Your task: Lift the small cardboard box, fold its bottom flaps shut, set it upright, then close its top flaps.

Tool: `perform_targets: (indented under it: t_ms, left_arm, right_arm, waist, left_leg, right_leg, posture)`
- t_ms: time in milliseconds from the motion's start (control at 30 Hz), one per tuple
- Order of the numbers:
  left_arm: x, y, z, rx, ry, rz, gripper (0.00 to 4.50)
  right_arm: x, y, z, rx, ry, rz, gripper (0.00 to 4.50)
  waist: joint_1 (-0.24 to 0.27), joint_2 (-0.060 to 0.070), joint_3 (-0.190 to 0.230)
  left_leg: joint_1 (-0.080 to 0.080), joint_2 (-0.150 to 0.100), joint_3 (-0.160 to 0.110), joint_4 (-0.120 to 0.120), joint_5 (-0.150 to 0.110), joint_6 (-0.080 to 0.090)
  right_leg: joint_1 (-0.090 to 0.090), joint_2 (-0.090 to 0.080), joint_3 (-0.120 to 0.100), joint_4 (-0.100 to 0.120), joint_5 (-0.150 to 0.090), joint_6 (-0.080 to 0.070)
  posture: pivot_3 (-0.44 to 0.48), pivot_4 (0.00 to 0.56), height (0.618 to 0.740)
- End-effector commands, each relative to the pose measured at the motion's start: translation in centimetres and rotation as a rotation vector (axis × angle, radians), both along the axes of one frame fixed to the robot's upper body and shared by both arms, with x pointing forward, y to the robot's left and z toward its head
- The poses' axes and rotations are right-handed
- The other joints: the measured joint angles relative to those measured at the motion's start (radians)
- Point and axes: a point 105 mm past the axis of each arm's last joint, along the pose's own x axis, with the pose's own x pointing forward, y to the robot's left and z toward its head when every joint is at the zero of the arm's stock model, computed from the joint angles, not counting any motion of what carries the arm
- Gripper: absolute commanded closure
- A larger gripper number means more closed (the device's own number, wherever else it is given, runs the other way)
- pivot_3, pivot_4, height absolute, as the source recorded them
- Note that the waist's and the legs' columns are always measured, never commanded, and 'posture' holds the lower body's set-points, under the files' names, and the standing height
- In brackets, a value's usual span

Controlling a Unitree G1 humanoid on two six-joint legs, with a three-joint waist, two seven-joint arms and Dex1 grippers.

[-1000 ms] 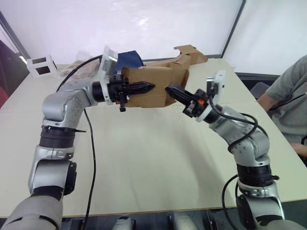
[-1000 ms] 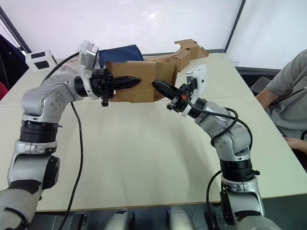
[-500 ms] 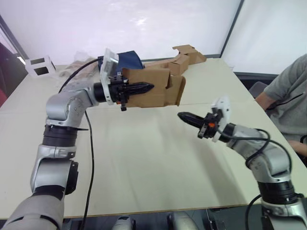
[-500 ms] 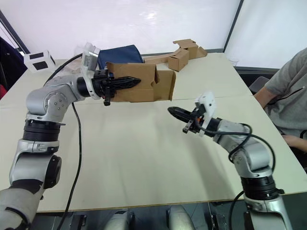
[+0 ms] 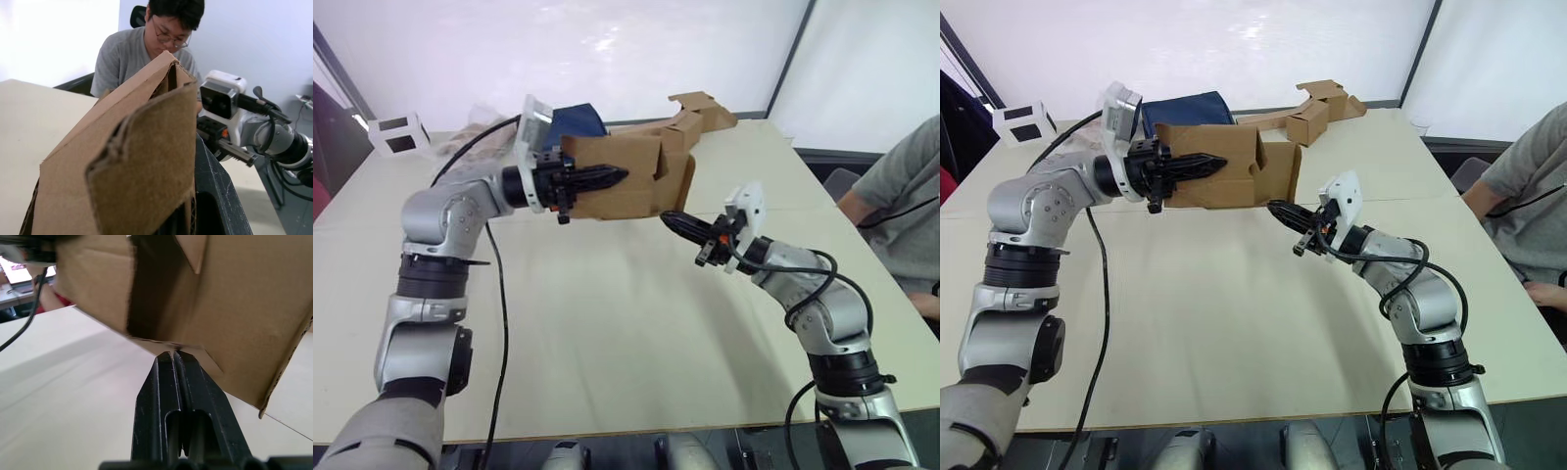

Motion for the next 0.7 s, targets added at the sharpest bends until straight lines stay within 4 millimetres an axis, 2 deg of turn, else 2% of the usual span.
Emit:
perform_targets:
  t_ms: [33,467,700]
  left_arm:
    - [-0.8,0.2,1.3,-0.024,-0.051,-0.014,4.50]
    - [-1.3,-0.1,1.1,-0.017,-0.043,-0.032,4.50]
    - [-1.0,0.0,1.2,-0.019,-0.060,-0.012,4.50]
  right_arm:
    - [-0.1,0.5,2.1,0.056,-0.070,0.027,4.47]
    - [-0.9,2.5,3.1,0.143,-0.061,0.131,4.47]
    - [-0.9,2.8,3.4,0.134,-0.071,0.142,4.47]
  waist:
    - [0.000,0.000,0.000]
    - [-0.001,0.000,0.000]
    - [0.000,0.000,0.000]
  left_leg:
    - [0.000,0.000,0.000,0.000,0.000,0.000]
    - [0.000,0.000,0.000,0.000,0.000,-0.001]
    - [0.000,0.000,0.000,0.000,0.001,-0.001]
  right_leg:
    - [0.000,0.000,0.000,0.000,0.000,0.000]
    - [0.000,0.000,0.000,0.000,0.000,0.000]
    - [0.000,0.000,0.000,0.000,0.000,0.000]
  posture:
    - [0.000,0.150,0.740]
    - [0.000,0.150,0.740]
    - [0.000,0.150,0.740]
